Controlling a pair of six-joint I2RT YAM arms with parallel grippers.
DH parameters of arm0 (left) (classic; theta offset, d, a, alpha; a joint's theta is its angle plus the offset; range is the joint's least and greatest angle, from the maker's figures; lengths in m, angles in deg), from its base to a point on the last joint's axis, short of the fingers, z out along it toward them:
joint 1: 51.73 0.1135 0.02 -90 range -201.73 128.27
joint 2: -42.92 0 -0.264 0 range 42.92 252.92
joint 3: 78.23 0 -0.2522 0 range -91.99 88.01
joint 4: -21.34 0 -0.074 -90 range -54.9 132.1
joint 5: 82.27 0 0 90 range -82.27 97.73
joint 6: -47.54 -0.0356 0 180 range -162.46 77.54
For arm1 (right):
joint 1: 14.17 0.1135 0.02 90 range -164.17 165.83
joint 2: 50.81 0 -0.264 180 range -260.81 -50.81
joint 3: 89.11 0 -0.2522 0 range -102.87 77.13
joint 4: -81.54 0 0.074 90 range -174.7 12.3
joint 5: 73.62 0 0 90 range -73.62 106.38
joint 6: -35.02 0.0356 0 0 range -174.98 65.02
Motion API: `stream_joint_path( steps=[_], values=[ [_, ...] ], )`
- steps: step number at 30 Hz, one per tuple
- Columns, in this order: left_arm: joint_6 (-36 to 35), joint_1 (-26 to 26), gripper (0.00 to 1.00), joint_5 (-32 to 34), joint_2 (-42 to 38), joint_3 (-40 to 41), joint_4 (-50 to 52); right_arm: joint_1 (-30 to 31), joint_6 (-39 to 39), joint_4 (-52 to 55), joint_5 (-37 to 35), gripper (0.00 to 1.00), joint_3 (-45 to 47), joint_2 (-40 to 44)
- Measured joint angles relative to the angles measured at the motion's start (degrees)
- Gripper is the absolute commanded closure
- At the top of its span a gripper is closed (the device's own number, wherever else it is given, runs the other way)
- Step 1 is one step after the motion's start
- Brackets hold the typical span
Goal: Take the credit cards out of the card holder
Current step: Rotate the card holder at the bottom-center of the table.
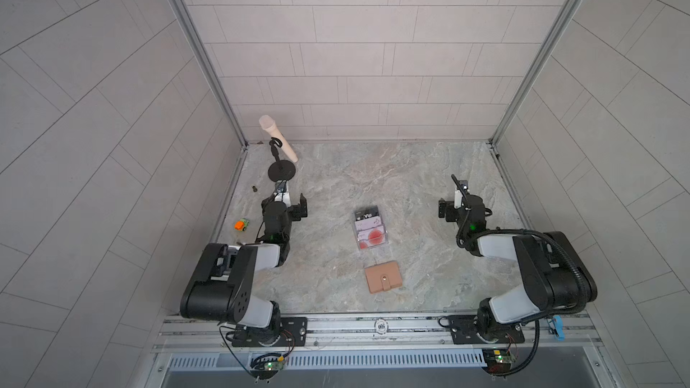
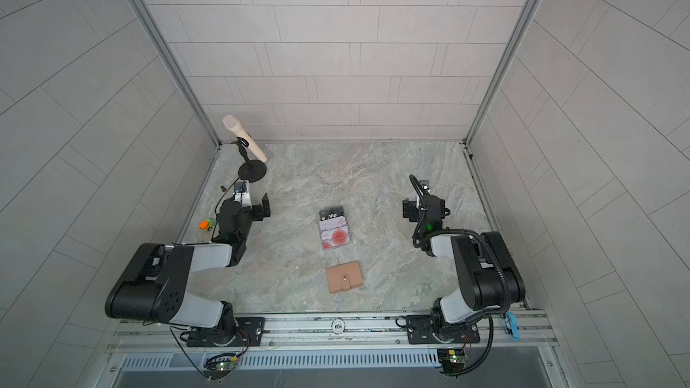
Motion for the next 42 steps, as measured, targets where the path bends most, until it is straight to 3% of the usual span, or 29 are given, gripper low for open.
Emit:
stream_joint_path(
  steps=[32, 42],
  values=[
    [0.00, -0.02, 0.00, 0.15, 0.00, 0.00, -0.07, 0.00, 0.02, 0.07, -0.46, 0.01, 0.00, 0.00],
    [-0.31, -3.48, 0.00, 5.46, -7.43, -2.29, 8.59, 0.00, 2.08, 12.98, -3.65, 0.00, -7.23, 2.73]
  ],
)
